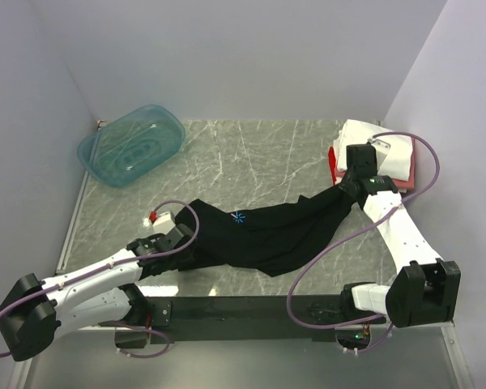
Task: Fold and stack the t-shirts
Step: Flatten the tshirt out
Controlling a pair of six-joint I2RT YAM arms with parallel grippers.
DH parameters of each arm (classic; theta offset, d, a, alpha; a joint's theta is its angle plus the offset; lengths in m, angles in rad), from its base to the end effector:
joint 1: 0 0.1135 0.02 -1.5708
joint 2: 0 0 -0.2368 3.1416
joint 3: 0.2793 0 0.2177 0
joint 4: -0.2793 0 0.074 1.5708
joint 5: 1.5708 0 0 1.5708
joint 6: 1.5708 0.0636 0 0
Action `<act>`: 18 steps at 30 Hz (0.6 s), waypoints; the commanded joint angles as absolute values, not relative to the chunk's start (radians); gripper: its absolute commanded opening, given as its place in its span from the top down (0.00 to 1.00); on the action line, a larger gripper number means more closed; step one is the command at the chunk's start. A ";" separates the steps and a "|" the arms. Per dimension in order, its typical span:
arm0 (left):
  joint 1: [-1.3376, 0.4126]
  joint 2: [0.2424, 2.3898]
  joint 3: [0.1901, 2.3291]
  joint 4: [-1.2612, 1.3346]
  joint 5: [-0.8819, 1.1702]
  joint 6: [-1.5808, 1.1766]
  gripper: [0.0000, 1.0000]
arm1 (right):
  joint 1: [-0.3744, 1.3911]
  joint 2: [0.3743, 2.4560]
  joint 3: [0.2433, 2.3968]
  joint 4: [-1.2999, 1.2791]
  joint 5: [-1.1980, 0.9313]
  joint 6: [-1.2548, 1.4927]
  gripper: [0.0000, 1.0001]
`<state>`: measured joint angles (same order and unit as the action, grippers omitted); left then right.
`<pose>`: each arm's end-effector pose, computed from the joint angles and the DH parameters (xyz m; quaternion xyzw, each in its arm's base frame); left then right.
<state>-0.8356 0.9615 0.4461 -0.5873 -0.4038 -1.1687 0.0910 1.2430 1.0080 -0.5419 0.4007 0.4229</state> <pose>0.1231 -0.0989 0.1385 -0.2038 0.9321 -0.0864 0.2867 0.2570 -0.0015 0.2544 0.2252 0.8787 -0.0812 0.4131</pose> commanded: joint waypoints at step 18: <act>-0.723 0.835 0.923 -0.678 -0.524 -0.887 0.99 | 0.081 1.169 1.068 -0.538 0.373 0.377 1.00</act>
<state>-0.7685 0.8936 0.7475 -0.6510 -0.4274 -1.0187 0.0906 1.2304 1.0084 -0.5438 0.3759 0.3981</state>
